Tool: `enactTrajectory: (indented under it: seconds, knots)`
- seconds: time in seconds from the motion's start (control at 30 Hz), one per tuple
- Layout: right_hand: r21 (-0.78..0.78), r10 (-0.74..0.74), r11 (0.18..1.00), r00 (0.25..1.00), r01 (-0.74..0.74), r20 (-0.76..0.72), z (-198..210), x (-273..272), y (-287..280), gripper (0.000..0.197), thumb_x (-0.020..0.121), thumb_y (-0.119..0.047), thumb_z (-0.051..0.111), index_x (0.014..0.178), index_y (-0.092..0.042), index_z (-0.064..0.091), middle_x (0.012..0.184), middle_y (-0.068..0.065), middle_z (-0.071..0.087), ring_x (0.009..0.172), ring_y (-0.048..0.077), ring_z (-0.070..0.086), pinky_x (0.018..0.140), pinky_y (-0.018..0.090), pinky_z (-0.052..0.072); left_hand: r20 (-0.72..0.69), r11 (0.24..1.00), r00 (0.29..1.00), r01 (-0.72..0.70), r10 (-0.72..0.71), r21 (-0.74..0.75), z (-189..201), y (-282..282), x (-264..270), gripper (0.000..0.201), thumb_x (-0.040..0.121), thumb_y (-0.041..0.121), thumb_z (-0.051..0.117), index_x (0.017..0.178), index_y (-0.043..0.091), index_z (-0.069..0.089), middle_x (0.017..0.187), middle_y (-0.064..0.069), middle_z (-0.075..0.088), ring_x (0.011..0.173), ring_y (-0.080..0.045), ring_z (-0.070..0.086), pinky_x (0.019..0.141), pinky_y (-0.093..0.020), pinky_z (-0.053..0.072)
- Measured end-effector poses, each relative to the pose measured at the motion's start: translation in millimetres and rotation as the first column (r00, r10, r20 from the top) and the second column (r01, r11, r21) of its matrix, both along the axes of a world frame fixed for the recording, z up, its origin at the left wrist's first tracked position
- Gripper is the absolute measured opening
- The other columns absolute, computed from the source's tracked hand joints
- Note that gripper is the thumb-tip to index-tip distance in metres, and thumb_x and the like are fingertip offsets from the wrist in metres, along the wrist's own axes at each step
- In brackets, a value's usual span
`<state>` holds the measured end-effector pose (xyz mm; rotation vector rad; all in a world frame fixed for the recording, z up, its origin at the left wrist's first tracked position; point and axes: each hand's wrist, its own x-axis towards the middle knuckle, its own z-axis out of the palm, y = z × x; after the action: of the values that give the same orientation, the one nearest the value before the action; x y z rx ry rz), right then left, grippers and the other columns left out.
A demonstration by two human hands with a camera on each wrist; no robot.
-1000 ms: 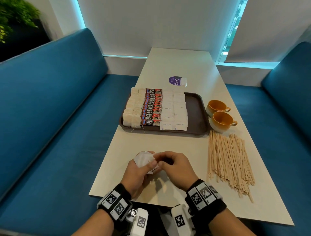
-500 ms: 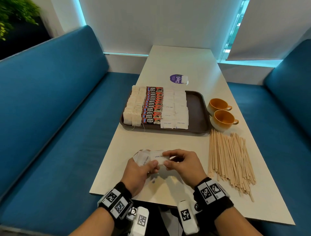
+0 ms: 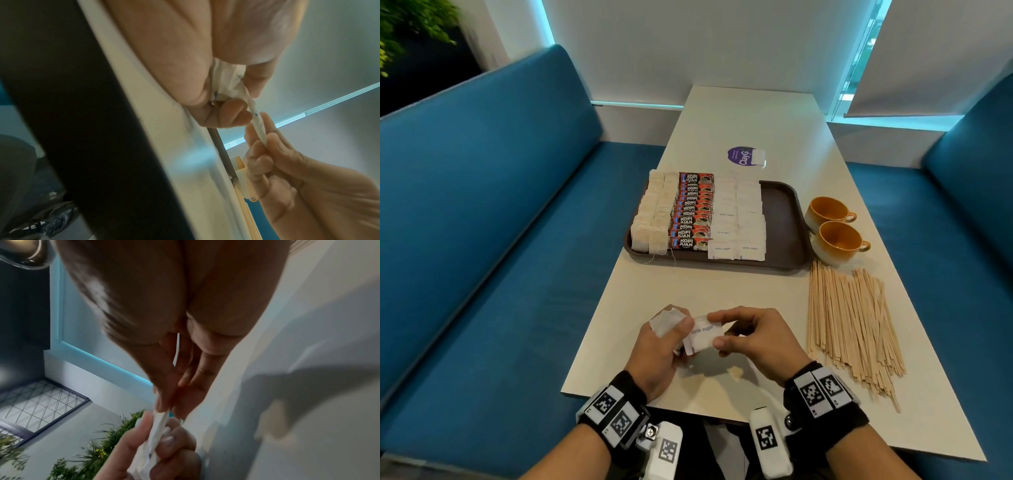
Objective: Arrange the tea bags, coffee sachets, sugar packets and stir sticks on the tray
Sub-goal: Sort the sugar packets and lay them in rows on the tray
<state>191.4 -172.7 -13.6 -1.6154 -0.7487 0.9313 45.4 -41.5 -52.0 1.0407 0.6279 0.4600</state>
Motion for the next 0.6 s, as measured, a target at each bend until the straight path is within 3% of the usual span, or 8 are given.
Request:
enactTrajectory:
  seconds: [0.13, 0.27, 0.37, 0.47, 0.6]
  knots:
    - [-0.06, 0.04, 0.998, 0.998, -0.037, 0.038, 2.1, 6.8, -2.9, 0.029, 0.077, -0.002, 0.085, 0.102, -0.014, 0.081, 0.078, 0.003, 0.077, 0.069, 0.023, 0.075, 0.077, 0.027, 0.059, 0.016, 0.999, 0.999, -0.042, 0.043, -0.023, 0.3, -0.3, 1.3, 0.021, 0.092, 0.027, 0.068, 0.094, 0.007, 0.059, 0.078, -0.005, 0.059, 0.076, -0.019, 0.061, 0.055, -0.03, 0.048]
    - [-0.051, -0.085, 0.995, 0.996, 0.087, 0.032, 5.8, 27.5, 0.4, 0.029, 0.078, 0.004, 0.081, 0.102, -0.012, 0.081, 0.08, 0.008, 0.077, 0.071, 0.025, 0.074, 0.078, 0.028, 0.061, 0.087, 0.989, 0.994, -0.054, 0.066, -0.136, -1.0, 1.2, 1.4, 0.029, 0.086, 0.025, 0.067, 0.105, 0.003, 0.061, 0.084, -0.019, 0.06, 0.069, -0.025, 0.061, 0.057, -0.03, 0.049]
    - [-0.034, -0.265, 0.963, 0.964, 0.266, 0.035, 14.1, 56.4, 10.5, 0.025, 0.082, 0.002, 0.079, 0.103, -0.012, 0.079, 0.087, 0.012, 0.078, 0.075, 0.021, 0.076, 0.079, 0.028, 0.063, 0.16, 0.978, 0.987, 0.013, 0.021, -0.209, -3.0, 4.7, 1.0, 0.047, 0.076, 0.011, 0.067, 0.12, -0.002, 0.058, 0.1, -0.028, 0.062, 0.084, -0.04, 0.067, 0.069, -0.037, 0.058]
    - [-0.025, -0.407, 0.913, 0.913, 0.408, 0.007, 14.9, 95.4, 27.2, 0.023, 0.086, -0.002, 0.077, 0.105, -0.015, 0.078, 0.094, 0.005, 0.079, 0.085, 0.017, 0.077, 0.083, 0.031, 0.063, 0.181, 0.977, 0.983, 0.047, -0.008, -0.21, -5.1, 5.9, 1.8, 0.061, 0.069, 0.007, 0.061, 0.129, -0.006, 0.054, 0.112, -0.032, 0.063, 0.103, -0.055, 0.065, 0.082, -0.046, 0.061]
    - [-0.027, -0.444, 0.892, 0.885, 0.452, 0.137, 2.1, 133.9, 52.4, 0.018, 0.085, -0.01, 0.08, 0.099, -0.022, 0.079, 0.095, -0.001, 0.079, 0.092, 0.017, 0.075, 0.09, 0.038, 0.061, 0.137, 0.988, 0.99, 0.037, -0.017, -0.147, -8.3, 5.1, 2.9, 0.055, 0.076, -0.002, 0.046, 0.131, -0.003, 0.053, 0.12, -0.039, 0.059, 0.108, -0.056, 0.063, 0.085, -0.048, 0.06]
